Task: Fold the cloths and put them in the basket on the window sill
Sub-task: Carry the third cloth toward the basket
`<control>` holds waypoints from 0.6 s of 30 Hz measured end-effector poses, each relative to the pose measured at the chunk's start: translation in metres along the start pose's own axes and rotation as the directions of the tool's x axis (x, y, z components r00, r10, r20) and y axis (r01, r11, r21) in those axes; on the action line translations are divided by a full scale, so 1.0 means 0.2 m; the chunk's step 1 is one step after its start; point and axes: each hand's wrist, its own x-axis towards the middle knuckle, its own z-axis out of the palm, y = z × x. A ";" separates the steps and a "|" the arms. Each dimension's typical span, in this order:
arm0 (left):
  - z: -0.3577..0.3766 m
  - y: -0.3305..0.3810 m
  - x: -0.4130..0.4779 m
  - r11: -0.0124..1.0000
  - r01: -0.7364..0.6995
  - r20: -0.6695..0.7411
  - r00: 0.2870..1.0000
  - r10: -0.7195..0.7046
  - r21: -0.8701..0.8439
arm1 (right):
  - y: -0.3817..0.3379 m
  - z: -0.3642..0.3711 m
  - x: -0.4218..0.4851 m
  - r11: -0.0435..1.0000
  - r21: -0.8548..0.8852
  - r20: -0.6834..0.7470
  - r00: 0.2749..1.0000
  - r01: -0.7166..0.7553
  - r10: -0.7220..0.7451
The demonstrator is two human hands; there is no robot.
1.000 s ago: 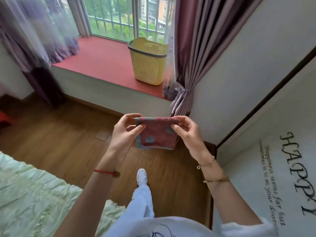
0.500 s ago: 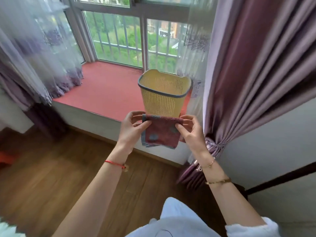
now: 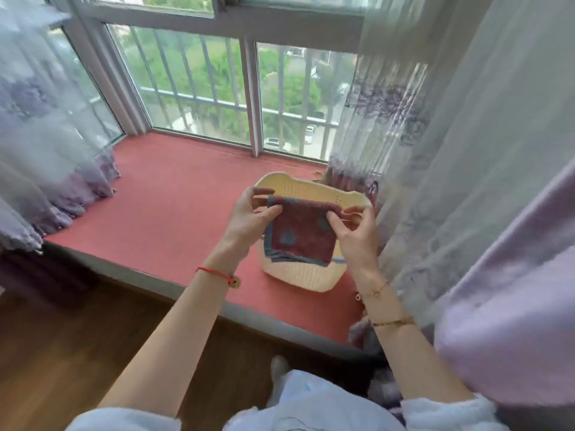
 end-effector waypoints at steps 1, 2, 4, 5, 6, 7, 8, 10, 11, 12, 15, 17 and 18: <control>0.01 0.01 0.13 1.000 0.022 0.005 1.000 -0.022 0.008 | 0.01 0.05 0.11 1.000 -0.020 -0.032 0.999 -0.006 0.005; 0.03 0.01 0.22 0.999 0.043 0.011 0.999 -0.044 0.018 | 0.01 0.08 0.18 0.999 -0.046 -0.055 0.998 -0.005 0.002; 0.06 -0.01 0.42 0.993 0.120 0.037 0.992 -0.120 0.020 | 0.06 0.14 0.34 0.994 -0.109 -0.093 0.995 -0.028 0.018; 0.08 -0.03 0.53 0.985 0.169 0.055 0.984 -0.170 0.015 | 0.09 0.17 0.42 0.988 -0.137 -0.103 0.993 -0.065 0.051; 0.10 -0.06 0.63 0.976 0.216 0.073 0.973 -0.218 0.025 | 0.13 0.20 0.50 0.981 -0.159 -0.099 0.990 -0.115 0.100; 0.12 -0.11 0.73 0.964 0.259 0.092 0.960 -0.263 0.051 | 0.18 0.23 0.57 0.968 -0.181 -0.088 0.983 -0.176 0.162; 0.13 -0.16 0.82 0.947 0.309 0.107 0.942 -0.317 0.084 | 0.24 0.25 0.63 0.950 -0.200 -0.076 0.971 -0.239 0.228; 0.17 -0.28 0.98 0.898 0.414 0.132 0.891 -0.433 0.151 | 0.37 0.29 0.74 0.910 -0.220 -0.060 0.936 -0.350 0.346; 0.18 -0.35 1.05 0.870 0.461 0.147 0.862 -0.486 0.174 | 0.44 0.30 0.77 0.885 -0.223 -0.054 0.912 -0.408 0.407; 0.20 -0.42 1.10 0.842 0.500 0.162 0.831 -0.533 0.202 | 0.50 0.32 0.79 0.853 -0.234 -0.051 0.882 -0.467 0.469; 0.23 -0.64 1.22 0.767 0.559 0.180 0.758 -0.627 0.315 | 0.67 0.36 0.83 0.754 -0.234 -0.057 0.783 -0.614 0.620; 0.26 -0.77 1.28 0.724 0.582 0.192 0.714 -0.673 0.372 | 0.80 0.39 0.84 0.684 -0.229 -0.066 0.712 -0.693 0.699; 0.27 -0.84 1.30 0.701 0.593 0.192 0.693 -0.695 0.397 | 0.86 0.40 0.85 0.652 -0.229 -0.067 0.680 -0.723 0.731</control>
